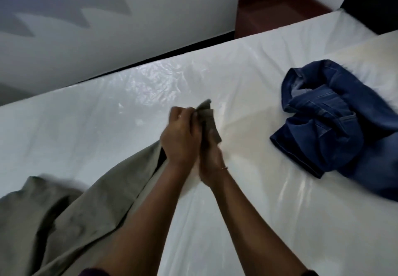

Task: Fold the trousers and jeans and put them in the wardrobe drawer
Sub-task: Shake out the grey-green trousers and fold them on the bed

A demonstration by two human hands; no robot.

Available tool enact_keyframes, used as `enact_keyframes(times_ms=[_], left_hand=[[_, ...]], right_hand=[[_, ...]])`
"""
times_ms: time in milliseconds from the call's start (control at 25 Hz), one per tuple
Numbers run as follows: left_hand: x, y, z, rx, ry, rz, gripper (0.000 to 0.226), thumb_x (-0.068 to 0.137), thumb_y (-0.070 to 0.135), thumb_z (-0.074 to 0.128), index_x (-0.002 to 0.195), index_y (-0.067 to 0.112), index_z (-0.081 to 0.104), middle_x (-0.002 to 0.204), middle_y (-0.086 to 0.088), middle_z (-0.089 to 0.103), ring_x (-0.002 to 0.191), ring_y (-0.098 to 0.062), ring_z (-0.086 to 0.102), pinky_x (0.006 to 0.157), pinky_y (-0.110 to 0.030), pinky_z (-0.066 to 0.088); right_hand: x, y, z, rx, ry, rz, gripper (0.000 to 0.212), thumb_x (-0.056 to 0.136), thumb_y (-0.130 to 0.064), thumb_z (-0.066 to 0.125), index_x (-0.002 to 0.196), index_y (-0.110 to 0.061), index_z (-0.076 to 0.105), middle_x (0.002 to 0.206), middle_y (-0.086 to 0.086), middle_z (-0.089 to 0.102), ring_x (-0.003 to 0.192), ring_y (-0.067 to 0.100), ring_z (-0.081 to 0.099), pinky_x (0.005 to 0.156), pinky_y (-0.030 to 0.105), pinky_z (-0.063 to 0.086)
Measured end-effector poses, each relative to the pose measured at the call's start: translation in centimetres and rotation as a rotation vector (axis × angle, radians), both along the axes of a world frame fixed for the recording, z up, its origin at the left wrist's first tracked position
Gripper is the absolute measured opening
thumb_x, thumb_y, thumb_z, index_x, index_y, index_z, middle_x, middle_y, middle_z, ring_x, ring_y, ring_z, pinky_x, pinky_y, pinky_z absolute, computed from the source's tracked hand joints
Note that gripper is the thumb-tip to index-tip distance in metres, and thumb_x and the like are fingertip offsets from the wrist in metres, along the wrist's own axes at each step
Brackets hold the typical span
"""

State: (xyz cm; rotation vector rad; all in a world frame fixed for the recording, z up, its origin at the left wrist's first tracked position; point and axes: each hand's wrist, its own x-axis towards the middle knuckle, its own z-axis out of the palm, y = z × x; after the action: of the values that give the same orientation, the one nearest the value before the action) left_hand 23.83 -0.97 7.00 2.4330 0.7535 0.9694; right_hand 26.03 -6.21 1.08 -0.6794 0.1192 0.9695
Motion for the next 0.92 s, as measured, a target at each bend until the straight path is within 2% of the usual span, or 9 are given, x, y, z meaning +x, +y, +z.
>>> enact_keyframes(times_ms=[80, 240, 320, 400, 480, 600, 680, 800, 920], left_hand=[[-1.0, -2.5, 1.0, 0.072, -0.026, -0.067, 0.026, 0.084, 0.022, 0.047, 0.078, 0.006, 0.067, 0.079, -0.01, 0.064, 0.049, -0.025, 0.056, 0.043, -0.024, 0.037], [-1.8, -10.0, -1.9, 0.009, 0.061, -0.304, 0.04, 0.091, 0.024, 0.038, 0.072, 0.008, 0.069, 0.074, -0.009, 0.065, 0.047, -0.022, 0.059, 0.038, -0.023, 0.043], [-2.9, -13.2, -5.1, -0.231, 0.247, -0.507, 0.041, 0.085, 0.029, 0.035, 0.091, 0.007, 0.07, 0.096, -0.013, 0.068, 0.08, -0.03, 0.068, 0.067, -0.037, 0.058], [-5.2, -15.1, -8.5, -0.185, 0.433, -0.609, 0.044, 0.08, 0.03, 0.039, 0.114, 0.011, 0.059, 0.117, -0.014, 0.064, 0.114, -0.042, 0.056, 0.095, -0.058, 0.044], [-7.6, -15.1, -11.5, -0.023, 0.557, -0.593, 0.05, 0.074, 0.034, 0.047, 0.12, 0.014, 0.049, 0.12, -0.012, 0.064, 0.118, -0.043, 0.052, 0.09, -0.062, 0.043], [-10.7, -13.4, -14.4, 0.093, 0.746, -0.553, 0.075, 0.06, 0.042, 0.066, 0.126, 0.014, 0.044, 0.128, -0.015, 0.058, 0.121, -0.041, 0.05, 0.089, -0.06, 0.045], [-11.9, -12.4, -15.3, 0.12, 0.821, -0.531, 0.075, 0.065, 0.051, 0.057, 0.13, 0.016, 0.041, 0.134, -0.016, 0.053, 0.123, -0.043, 0.048, 0.091, -0.059, 0.042], [-12.1, -13.3, -15.6, 0.137, 0.854, -0.615, 0.068, 0.071, 0.053, 0.039, 0.132, 0.022, 0.04, 0.14, -0.014, 0.048, 0.128, -0.042, 0.041, 0.094, -0.062, 0.042], [-12.3, -15.5, -15.7, 0.13, 0.802, -0.728, 0.069, 0.084, 0.064, 0.029, 0.139, 0.023, 0.036, 0.149, -0.011, 0.031, 0.137, -0.039, 0.018, 0.107, -0.054, 0.012]], right_hand=[[1.3, -1.5, 0.9, 0.258, 0.01, -0.086, 0.049, 0.094, -0.038, 0.038, 0.123, -0.004, 0.058, 0.124, 0.016, 0.062, 0.118, 0.024, 0.057, 0.102, 0.035, 0.042], [2.3, -8.9, -2.6, 0.154, -0.033, -0.313, 0.059, 0.089, -0.044, 0.051, 0.11, 0.01, 0.061, 0.111, 0.027, 0.064, 0.11, 0.029, 0.061, 0.1, 0.034, 0.043], [1.7, -13.6, -4.6, -0.095, 0.12, -0.38, 0.071, 0.062, -0.056, 0.074, 0.091, 0.008, 0.069, 0.092, 0.024, 0.07, 0.09, 0.026, 0.069, 0.08, 0.031, 0.055], [-0.9, -17.4, -6.3, -0.357, 0.318, -0.486, 0.072, 0.071, -0.066, 0.062, 0.101, -0.001, 0.065, 0.095, 0.022, 0.067, 0.087, 0.033, 0.066, 0.072, 0.04, 0.054], [-2.3, -18.6, -7.2, -0.535, 0.249, -0.492, 0.053, 0.086, -0.057, 0.048, 0.113, -0.012, 0.058, 0.107, 0.018, 0.063, 0.095, 0.033, 0.062, 0.078, 0.043, 0.052], [-2.6, -17.3, -7.7, -1.058, -0.16, -0.38, 0.039, 0.08, -0.014, 0.069, 0.118, -0.017, 0.058, 0.123, 0.01, 0.059, 0.108, 0.031, 0.058, 0.088, 0.046, 0.053], [-2.6, -17.6, -8.3, -1.162, -0.184, -0.495, 0.036, 0.077, 0.002, 0.066, 0.11, -0.012, 0.064, 0.118, 0.012, 0.063, 0.107, 0.032, 0.06, 0.092, 0.044, 0.051], [-3.1, -20.0, -8.5, -1.34, -0.189, -0.625, 0.031, 0.076, 0.006, 0.063, 0.105, -0.005, 0.065, 0.111, 0.017, 0.066, 0.105, 0.035, 0.06, 0.094, 0.038, 0.049], [-3.8, -21.3, -7.1, -1.494, -0.293, -0.679, 0.037, 0.079, 0.007, 0.058, 0.114, -0.001, 0.059, 0.113, 0.022, 0.064, 0.104, 0.038, 0.059, 0.086, 0.034, 0.044]])
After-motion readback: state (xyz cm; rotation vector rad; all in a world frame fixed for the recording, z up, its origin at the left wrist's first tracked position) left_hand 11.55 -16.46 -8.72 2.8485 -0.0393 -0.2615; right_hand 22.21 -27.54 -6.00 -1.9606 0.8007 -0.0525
